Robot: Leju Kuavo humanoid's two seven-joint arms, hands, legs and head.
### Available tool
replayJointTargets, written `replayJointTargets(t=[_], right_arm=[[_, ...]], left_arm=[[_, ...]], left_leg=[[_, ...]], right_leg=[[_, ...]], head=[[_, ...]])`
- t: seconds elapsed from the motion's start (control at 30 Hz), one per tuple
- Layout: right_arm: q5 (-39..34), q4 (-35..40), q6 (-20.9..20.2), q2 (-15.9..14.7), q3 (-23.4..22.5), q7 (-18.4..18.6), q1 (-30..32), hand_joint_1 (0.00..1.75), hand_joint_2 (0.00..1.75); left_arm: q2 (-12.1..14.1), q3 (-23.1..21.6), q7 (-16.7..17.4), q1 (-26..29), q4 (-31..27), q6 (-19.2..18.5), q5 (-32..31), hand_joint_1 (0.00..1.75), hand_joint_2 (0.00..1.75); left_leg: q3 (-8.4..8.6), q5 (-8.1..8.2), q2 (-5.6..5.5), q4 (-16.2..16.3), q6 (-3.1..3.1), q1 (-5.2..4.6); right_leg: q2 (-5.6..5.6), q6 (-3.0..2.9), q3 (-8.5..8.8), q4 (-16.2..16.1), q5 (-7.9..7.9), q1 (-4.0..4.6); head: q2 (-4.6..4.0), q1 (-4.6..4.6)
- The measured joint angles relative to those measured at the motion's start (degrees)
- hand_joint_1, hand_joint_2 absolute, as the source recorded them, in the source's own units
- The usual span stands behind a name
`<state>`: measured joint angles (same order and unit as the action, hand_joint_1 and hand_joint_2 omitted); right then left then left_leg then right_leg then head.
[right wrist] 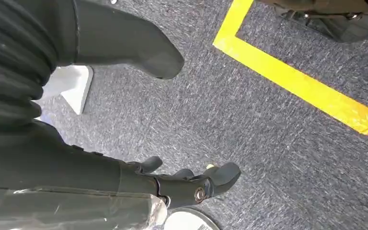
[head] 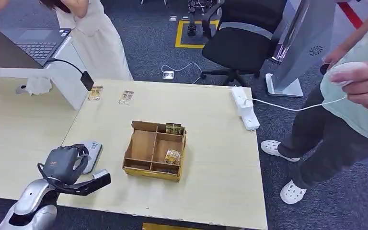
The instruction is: Pass the card to the sensor for recognition and then transmit it.
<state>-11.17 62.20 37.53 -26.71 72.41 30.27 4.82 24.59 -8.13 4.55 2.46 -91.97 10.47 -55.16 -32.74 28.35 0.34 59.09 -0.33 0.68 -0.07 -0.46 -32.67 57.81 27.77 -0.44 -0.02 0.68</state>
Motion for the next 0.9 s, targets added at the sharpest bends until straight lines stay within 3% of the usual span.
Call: replayJointTargets(t=[0.2,0.57,0.9], right_arm=[[0.55,0.31,0.00,0.00,0.00,0.26,0.02,0.00,1.75],[0.39,0.37,-0.04,0.07,0.00,-0.70,-0.10,0.00,1.75],[-0.50,-0.06,0.00,0.46,0.20,-1.81,-0.26,0.00,1.75]], left_arm=[[-1.99,0.13,1.09,-2.49,0.81,3.11,-0.29,1.75,1.75],[-3.91,0.63,2.25,-6.76,5.05,3.98,-1.16,1.75,1.75],[-5.84,0.63,4.41,-6.30,11.70,8.05,-8.31,1.75,1.75]], left_leg=[[0.00,0.00,-0.01,0.00,0.00,0.00],[0.00,0.00,0.00,0.00,0.00,0.00],[-0.01,0.00,0.01,0.00,0.00,-0.01]], right_leg=[[-0.01,0.00,0.01,0.00,0.00,0.00],[0.00,0.00,0.01,0.00,0.00,0.00],[0.00,0.00,0.01,0.00,0.00,0.00]], head=[[0.00,0.02],[0.00,0.00],[0.00,0.00]])
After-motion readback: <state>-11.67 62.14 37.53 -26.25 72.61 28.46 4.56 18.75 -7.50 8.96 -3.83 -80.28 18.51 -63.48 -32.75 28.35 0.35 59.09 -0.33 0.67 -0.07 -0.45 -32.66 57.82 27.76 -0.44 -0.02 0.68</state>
